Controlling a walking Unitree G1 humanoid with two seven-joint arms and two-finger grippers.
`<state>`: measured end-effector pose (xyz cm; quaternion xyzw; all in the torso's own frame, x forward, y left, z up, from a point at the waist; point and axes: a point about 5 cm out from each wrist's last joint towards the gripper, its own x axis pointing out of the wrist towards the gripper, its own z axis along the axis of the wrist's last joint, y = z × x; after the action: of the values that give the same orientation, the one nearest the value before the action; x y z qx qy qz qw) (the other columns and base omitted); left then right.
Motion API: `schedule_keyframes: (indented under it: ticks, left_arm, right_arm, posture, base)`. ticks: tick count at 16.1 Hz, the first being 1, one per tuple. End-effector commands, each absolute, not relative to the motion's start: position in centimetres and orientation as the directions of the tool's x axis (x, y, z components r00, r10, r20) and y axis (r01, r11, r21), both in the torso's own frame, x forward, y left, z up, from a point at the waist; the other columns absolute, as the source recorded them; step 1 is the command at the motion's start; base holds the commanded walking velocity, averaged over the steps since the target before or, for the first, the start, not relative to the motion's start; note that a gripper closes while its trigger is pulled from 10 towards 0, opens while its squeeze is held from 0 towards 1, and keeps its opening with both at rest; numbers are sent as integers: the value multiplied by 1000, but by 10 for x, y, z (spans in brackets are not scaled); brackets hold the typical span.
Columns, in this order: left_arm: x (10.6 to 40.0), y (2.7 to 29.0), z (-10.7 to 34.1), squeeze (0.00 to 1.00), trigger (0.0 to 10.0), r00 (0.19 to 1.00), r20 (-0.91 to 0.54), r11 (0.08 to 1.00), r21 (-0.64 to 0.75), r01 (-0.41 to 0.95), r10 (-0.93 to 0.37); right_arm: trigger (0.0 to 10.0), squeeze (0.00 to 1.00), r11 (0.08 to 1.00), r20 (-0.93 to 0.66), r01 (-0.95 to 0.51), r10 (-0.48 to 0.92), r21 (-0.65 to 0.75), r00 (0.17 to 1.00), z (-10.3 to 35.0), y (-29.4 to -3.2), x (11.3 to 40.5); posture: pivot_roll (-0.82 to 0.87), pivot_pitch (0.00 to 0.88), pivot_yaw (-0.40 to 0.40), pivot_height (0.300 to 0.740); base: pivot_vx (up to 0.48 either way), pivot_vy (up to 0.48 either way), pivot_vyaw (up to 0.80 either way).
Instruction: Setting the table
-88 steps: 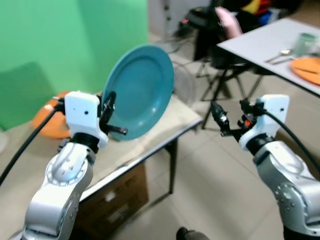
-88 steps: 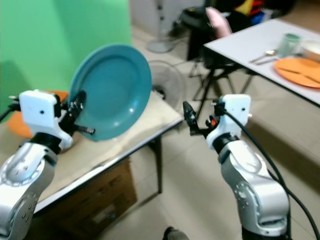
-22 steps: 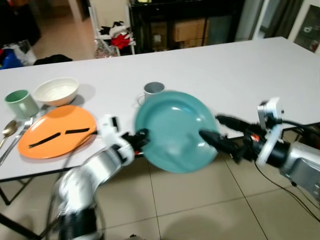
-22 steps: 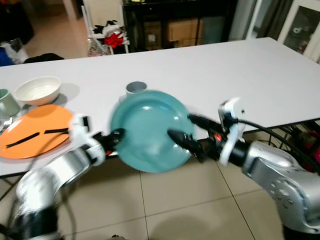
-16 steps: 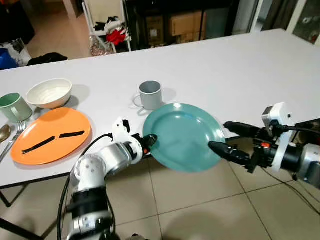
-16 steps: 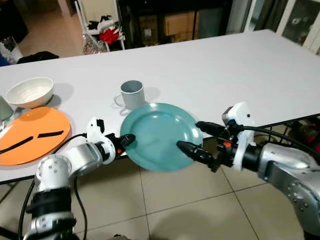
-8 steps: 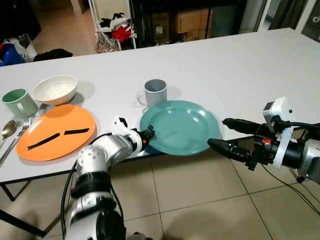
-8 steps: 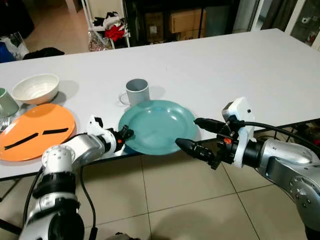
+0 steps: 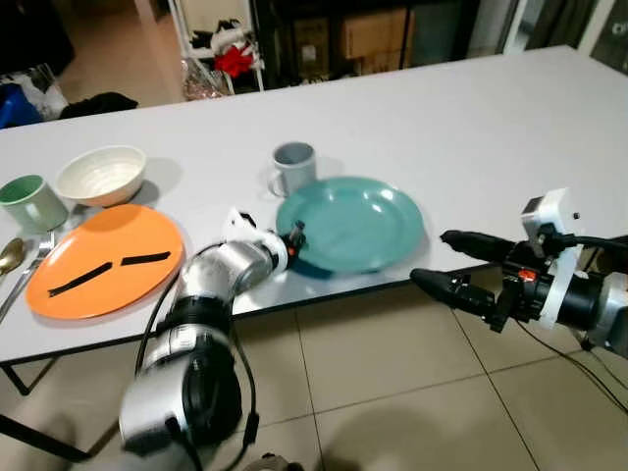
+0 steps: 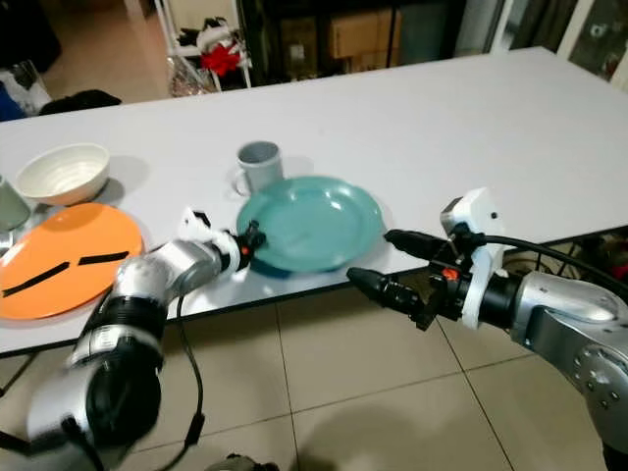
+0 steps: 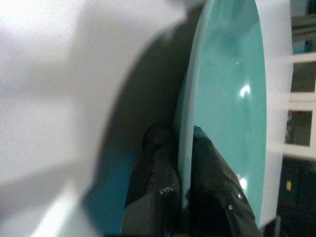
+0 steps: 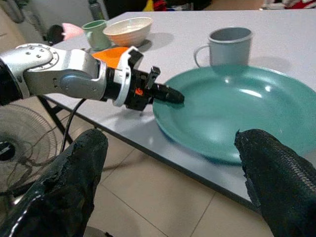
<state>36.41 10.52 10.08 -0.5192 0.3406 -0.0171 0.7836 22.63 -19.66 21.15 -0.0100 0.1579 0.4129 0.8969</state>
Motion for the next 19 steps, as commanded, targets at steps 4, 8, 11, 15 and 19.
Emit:
schedule_keyframes:
  ticks: [4,8,11,15,19]
  left_arm:
    - [370,100,99,0,10000,776,-535,535,-785,-311,-334]
    - [368,98,92,357,10000,766,-543,542,-781,-310,-344]
    - [364,104,84,1000,10000,753,-562,560,-766,-316,-343]
    - [358,117,77,1000,10000,764,-537,540,-786,-300,-357]
    - [342,140,75,1000,10000,792,-504,540,-797,-271,-345]
  right_arm:
    - [10000,0,672,-291,-734,725,98,625,216,-197,220]
    - [10000,0,676,-293,-730,721,101,628,216,-197,218]
    - [10000,0,673,-290,-734,724,94,626,215,-196,222]
    - [10000,0,663,-270,-742,735,97,622,216,-194,226]
    - [10000,0,636,-268,-765,757,98,595,213,-189,230]
  posture:
    - [-185,79,150,740]
    - [-185,70,154,740]
    - [-174,54,146,740]
    - [-164,31,137,740]
    - [-141,0,126,740]
  base:
    - [0,0,0]
    - [0,0,0]
    - [0,0,0]
    - [0,0,0]
    - [0,0,0]
